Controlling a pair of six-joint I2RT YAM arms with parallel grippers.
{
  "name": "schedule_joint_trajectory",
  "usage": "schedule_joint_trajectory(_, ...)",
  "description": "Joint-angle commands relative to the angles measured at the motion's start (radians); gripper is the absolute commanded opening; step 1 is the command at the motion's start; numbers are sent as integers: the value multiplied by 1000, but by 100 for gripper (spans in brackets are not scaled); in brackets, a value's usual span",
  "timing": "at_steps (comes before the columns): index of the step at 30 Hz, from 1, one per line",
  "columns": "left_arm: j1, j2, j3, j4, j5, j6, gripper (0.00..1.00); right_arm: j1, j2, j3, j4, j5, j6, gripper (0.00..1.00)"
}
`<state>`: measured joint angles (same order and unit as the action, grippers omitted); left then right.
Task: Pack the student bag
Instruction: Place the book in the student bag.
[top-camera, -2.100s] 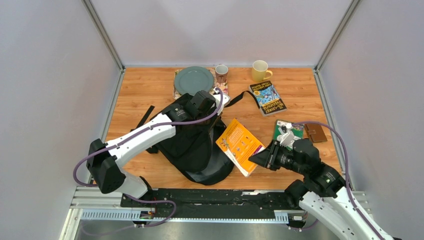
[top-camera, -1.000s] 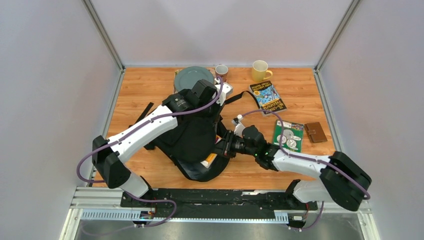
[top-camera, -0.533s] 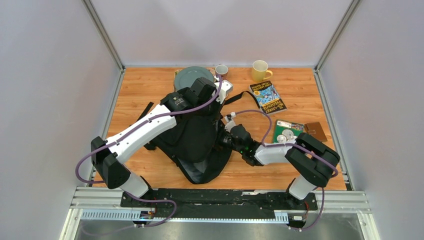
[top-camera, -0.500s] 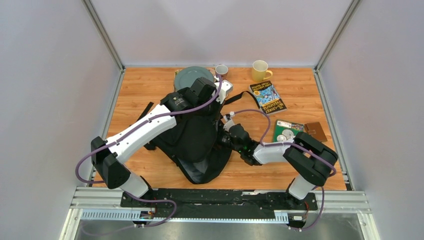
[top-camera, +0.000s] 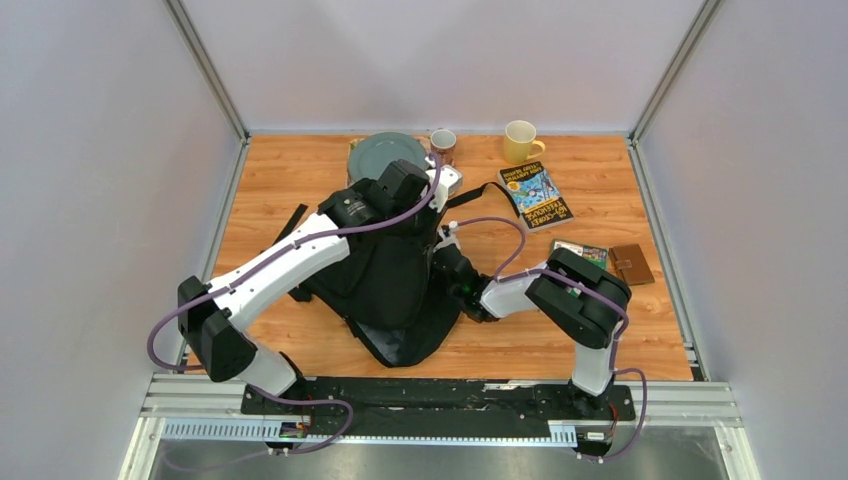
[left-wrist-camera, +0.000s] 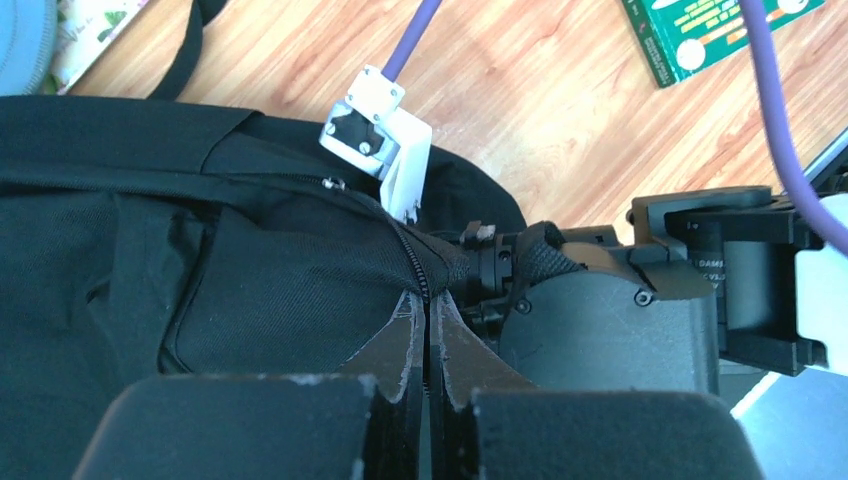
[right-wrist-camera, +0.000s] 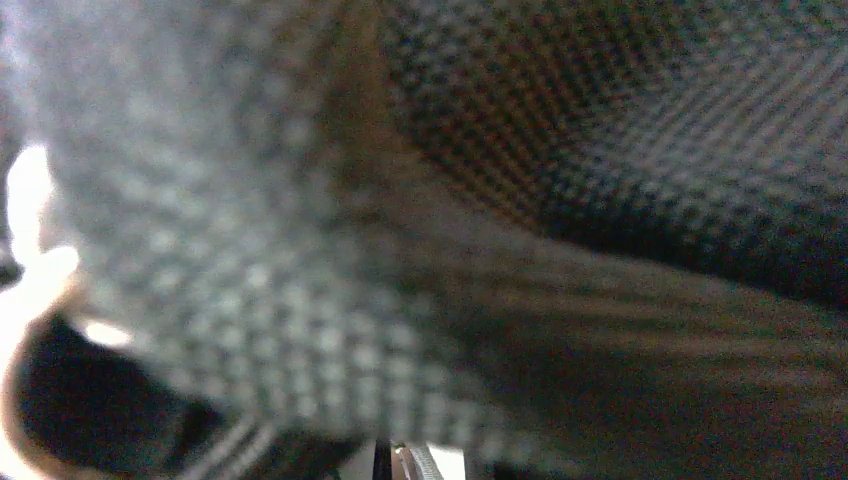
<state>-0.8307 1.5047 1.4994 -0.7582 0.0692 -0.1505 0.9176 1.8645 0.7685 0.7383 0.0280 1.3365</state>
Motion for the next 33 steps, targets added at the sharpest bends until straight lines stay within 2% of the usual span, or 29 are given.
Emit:
schedule_joint_trajectory(1, 10, -101, -30, 97, 15, -4, 0, -10, -22, -8, -25, 46, -33, 37)
schedule_joint_trajectory(2, 16, -107, -48, 100, 15, -6, 0, -11, -40, -33, -46, 40, -39, 46)
schedule_joint_trajectory(5, 36, -124, -82, 106, 9, 2, 0, -13, -117, -69, -123, 27, -92, 56)
schedule_joint_trajectory(8, 51, -136, -102, 112, 9, 11, 0, -14, -188, -87, -186, 16, -139, 61)
schedule_joint_trajectory(14, 71, -149, -128, 122, 9, 9, 0, -16, -315, -143, -278, 53, -172, 62)
schedule_joint_trajectory(15, 73, -149, -130, 123, 11, 9, 0, -16, -324, -144, -309, 67, -166, 61)
schedule_joint_trajectory(16, 73, -150, -134, 126, 17, 3, 0, -16, -324, -140, -303, 73, -148, 55)
schedule_joint_trajectory(18, 71, -152, -137, 132, 24, -3, 0, -26, -283, -108, -295, 47, -145, 36)
schedule_joint_trajectory(19, 71, -152, -137, 134, 32, -12, 0, -28, -265, -60, -298, 27, -146, 20)
schedule_joint_trajectory(21, 73, -155, -143, 145, 41, -18, 0, -28, -200, -23, -281, -13, -139, 10)
schedule_joint_trajectory(22, 73, -158, -148, 148, 50, -23, 0, -28, -177, -12, -257, -48, -134, 2)
schedule_joint_trajectory(25, 73, -156, -156, 155, 60, -26, 0, -29, -111, 24, -186, -74, -117, 0)
schedule_joint_trajectory(29, 71, -150, -162, 158, 73, -31, 0, -33, -53, 80, -175, -89, -135, 1)
schedule_joint_trajectory(32, 73, -152, -172, 155, 64, -29, 0, -52, -73, 52, -189, -94, -154, 14)
schedule_joint_trajectory(33, 73, -156, -177, 154, 58, -27, 0, -59, -96, -4, -192, -89, -174, 21)
